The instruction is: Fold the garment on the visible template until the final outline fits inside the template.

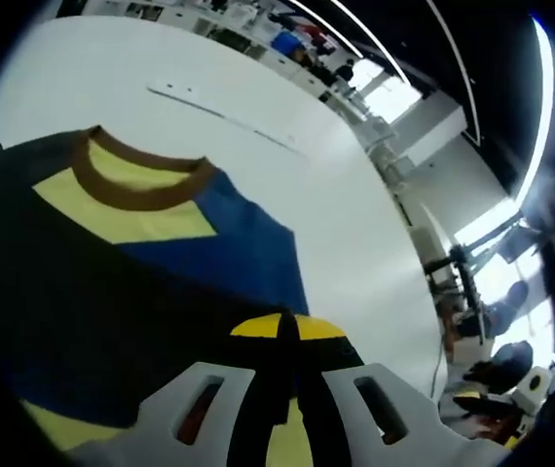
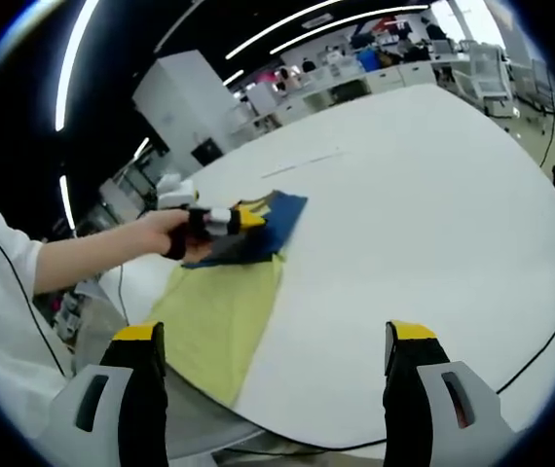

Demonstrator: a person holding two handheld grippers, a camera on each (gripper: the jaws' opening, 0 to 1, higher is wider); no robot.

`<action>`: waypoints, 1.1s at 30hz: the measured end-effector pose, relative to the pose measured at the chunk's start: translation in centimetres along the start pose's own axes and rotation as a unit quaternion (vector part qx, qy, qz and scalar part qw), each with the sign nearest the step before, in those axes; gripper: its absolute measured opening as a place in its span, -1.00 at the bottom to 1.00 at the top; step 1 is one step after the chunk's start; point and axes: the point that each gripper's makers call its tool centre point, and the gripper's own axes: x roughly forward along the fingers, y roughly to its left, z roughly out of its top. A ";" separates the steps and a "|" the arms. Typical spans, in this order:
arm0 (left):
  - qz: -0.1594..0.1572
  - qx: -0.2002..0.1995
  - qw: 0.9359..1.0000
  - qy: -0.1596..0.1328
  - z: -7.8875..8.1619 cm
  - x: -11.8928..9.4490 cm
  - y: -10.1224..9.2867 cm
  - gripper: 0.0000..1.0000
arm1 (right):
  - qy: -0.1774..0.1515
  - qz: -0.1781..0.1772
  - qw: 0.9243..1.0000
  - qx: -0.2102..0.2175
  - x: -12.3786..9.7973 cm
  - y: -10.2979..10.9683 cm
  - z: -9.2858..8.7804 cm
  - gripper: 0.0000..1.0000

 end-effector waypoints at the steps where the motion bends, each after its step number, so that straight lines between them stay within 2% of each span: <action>1: 0.001 -0.001 1.000 0.000 0.0 0.1 0.1 -1.00 | 0.000 -0.001 1.000 0.001 0.0 -0.1 0.0 0.86; 10: 0.000 -0.004 1.000 0.004 -0.5 0.8 0.5 -1.00 | -0.002 -0.003 1.000 0.008 0.0 -0.5 -0.3 0.86; 33: -0.023 -0.009 1.000 0.014 -1.4 1.7 -0.6 -1.00 | -0.003 -0.007 1.000 0.014 -0.6 -1.2 -0.4 0.86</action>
